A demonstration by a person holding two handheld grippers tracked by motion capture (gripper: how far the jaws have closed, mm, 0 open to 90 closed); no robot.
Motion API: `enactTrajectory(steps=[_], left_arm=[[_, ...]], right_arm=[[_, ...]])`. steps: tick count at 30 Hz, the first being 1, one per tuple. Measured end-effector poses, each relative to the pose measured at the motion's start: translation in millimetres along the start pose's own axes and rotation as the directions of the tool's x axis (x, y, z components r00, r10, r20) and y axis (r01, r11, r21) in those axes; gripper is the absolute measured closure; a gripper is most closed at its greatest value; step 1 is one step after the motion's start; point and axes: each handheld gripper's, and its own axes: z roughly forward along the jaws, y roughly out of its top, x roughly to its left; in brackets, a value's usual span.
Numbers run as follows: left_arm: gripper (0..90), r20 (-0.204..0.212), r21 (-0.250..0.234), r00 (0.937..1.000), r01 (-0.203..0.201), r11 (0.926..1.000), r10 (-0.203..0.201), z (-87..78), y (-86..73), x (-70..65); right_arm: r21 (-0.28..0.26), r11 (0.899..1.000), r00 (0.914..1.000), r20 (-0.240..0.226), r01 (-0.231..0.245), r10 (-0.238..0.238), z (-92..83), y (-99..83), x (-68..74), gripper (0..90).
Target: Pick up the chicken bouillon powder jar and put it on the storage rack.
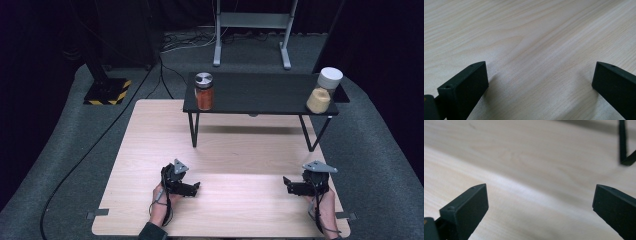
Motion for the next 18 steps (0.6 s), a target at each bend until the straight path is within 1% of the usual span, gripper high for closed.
enactTrajectory(steps=[3, 5, 7, 12, 15, 17, 18], left_arm=[[0.1, -0.001, 0.0, 1.0, 0.0, 1.0, 0.0, 0.0, 0.0, -0.2], [0.1, 0.0, 0.0, 1.0, 0.0, 1.0, 0.0, 0.0, -0.1, -0.2], [0.0, -0.001, -0.001, 1.0, 0.001, 1.0, -0.001, 0.0, -0.1, -0.2], [0.1, -0.001, 0.0, 1.0, -0.001, 1.0, 0.001, 0.0, -0.1, -0.2], [0.2, -0.002, -0.001, 1.0, -0.001, 1.0, 0.001, -0.1, -0.2, -0.5], [0.2, -0.001, -0.001, 1.0, -0.002, 1.0, 0.002, 0.0, -0.1, -0.4], [0.1, -0.001, -0.001, 1.0, -0.001, 1.0, 0.001, 0.0, -0.1, -0.3]], right_arm=[[0.004, 1.0, 0.9997, 0.023, 0.006, -0.006, 6.8, -9.3, 7.3, 0.0], [0.003, 1.0, 0.9997, 0.022, -0.007, 0.007, 9.7, -13.4, 8.7, 0.0], [0.005, 1.0, 0.9997, 0.024, -0.006, 0.006, 12.0, -15.6, 10.1, 0.0], [0.014, 1.0, 0.9996, 0.025, -0.01, 0.009, 16.6, -18.4, 11.4, 0.0], [0.013, 1.0, 0.9993, 0.037, 0.009, -0.01, 17.8, -20.4, 12.6, 0.0], [0.013, 1.0, 0.9996, 0.029, -0.001, 0.001, 18.2, -22.1, 11.1, 0.0], [0.014, 1.0, 0.9996, 0.029, 0.003, -0.004, 18.0, -22.2, 10.9, 0.0]])
